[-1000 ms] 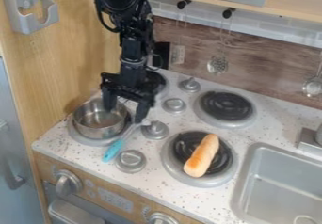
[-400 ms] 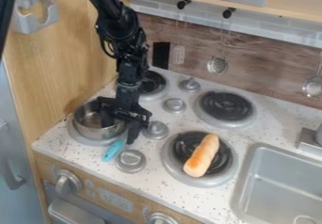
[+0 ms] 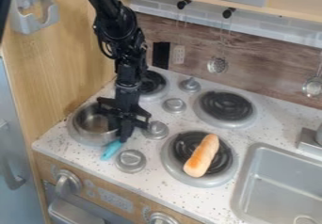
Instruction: Move the silver pot to the bottom right side of the burner
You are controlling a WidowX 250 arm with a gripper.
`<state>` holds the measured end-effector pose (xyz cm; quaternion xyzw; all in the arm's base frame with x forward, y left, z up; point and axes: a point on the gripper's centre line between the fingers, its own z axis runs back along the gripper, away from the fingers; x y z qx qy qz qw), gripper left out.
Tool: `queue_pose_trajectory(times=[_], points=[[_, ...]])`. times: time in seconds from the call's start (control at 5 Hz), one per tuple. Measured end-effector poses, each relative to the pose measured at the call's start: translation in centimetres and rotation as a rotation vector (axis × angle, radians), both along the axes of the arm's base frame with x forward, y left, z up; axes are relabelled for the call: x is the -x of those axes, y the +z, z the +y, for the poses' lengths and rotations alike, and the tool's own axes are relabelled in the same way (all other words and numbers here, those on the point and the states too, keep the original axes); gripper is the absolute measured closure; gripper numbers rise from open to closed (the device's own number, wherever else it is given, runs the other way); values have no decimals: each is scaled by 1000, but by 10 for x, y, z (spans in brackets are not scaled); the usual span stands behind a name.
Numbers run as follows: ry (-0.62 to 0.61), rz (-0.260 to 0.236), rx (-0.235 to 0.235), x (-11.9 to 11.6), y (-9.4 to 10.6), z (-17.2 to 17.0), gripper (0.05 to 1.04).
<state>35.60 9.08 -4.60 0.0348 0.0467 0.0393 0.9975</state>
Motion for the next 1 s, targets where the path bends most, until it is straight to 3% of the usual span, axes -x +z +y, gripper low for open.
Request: queue_pose_trajectory(times=[0.2,0.4,0.6,0.8,1.0], points=[[-63,-70,4,-3,20,-10,1005],[-126,-185,1,-11,53,-30,1017],[-255,-288,-6,-27,77,-73,1018],[-306,-343,-15,-40,85,-96,1019],[-299,-410,13,-58,76,-111,1019]])
